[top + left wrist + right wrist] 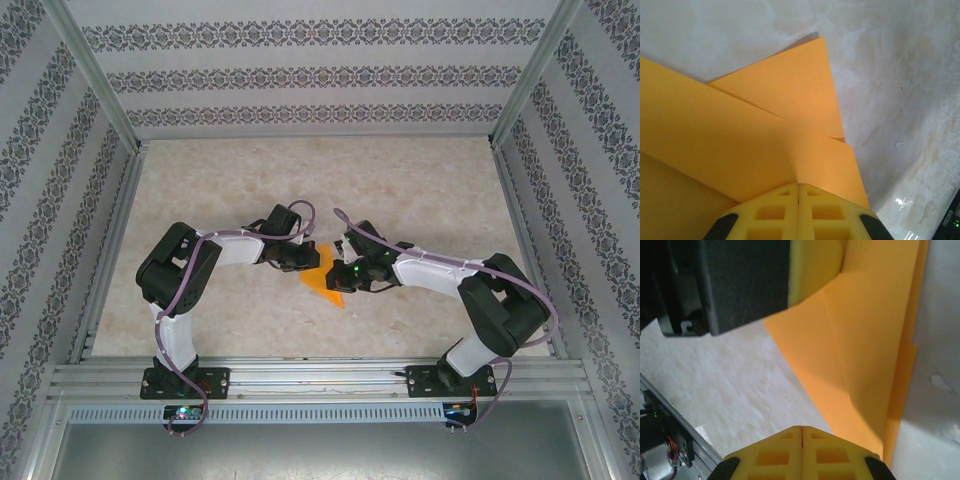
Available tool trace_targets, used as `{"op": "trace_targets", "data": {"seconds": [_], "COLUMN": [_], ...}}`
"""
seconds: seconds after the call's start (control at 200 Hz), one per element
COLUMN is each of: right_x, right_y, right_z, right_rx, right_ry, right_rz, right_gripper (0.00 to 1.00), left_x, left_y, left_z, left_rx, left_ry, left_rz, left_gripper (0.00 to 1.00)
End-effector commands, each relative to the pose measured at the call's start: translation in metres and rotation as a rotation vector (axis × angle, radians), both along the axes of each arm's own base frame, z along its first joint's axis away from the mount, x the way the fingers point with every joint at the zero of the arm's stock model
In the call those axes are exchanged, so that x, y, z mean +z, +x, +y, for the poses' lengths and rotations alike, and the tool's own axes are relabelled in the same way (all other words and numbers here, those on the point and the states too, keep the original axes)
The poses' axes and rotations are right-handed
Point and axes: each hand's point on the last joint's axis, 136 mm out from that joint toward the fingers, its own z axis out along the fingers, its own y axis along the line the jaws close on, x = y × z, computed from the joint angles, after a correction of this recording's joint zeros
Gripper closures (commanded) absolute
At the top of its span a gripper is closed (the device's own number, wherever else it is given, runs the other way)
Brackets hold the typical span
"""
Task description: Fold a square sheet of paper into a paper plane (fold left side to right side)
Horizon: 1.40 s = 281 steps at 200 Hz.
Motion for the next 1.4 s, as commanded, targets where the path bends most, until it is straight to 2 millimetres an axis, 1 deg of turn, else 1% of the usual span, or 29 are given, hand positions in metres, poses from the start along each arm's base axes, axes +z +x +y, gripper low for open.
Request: {"op": "trace_targets", "data": {"seconds": [0.0,0.19,0.41,0.525,0.62,0.814,0.979,1.094,1.399], "right_x": [0.000,-0.011,-0.023,-0.031,-0.038,-0.049,-0.057,-0.059,-0.063], "right_y": [0.018,0.032,0.039,0.043,0.041,0.018,-0.007,-0.021,-0.047], "right_z": [0.009,0.011,0.012,0.007,0.001,-0.006,-0.019,-0.028,-0.048], "right_rx": [-0.044,-0.071,-0.088,-0.106,-0.114,-0.091,-0.071,-0.057,-0.047], "right_ry": [0.029,-0.005,-0.031,-0.059,-0.084,-0.115,-0.145,-0.170,-0.223], "right_rz": [-0.012,-0.022,-0.019,-0.018,-0.004,0.075,0.141,0.164,0.205], "right_gripper": [1.00,1.00,1.00,1.00,1.00,1.00,1.00,1.00,1.00], "left_x": [-0.027,-0.028,-0.027,-0.028,-0.028,-0.029,-0.032,-0.034,-0.039], "left_y": [-0.007,-0.008,-0.007,-0.007,-0.008,-0.007,-0.006,-0.006,-0.007], "left_z": [0.013,0.013,0.012,0.013,0.013,0.013,0.017,0.019,0.022], "left_rx": [0.018,0.017,0.015,0.015,0.015,0.020,0.025,0.028,0.029], "left_ry": [0.086,0.085,0.083,0.086,0.088,0.097,0.119,0.130,0.155], "left_rz": [0.055,0.062,0.061,0.062,0.063,0.063,0.066,0.069,0.071], "left_gripper": [1.00,1.00,1.00,1.00,1.00,1.00,1.00,1.00,1.00]}}
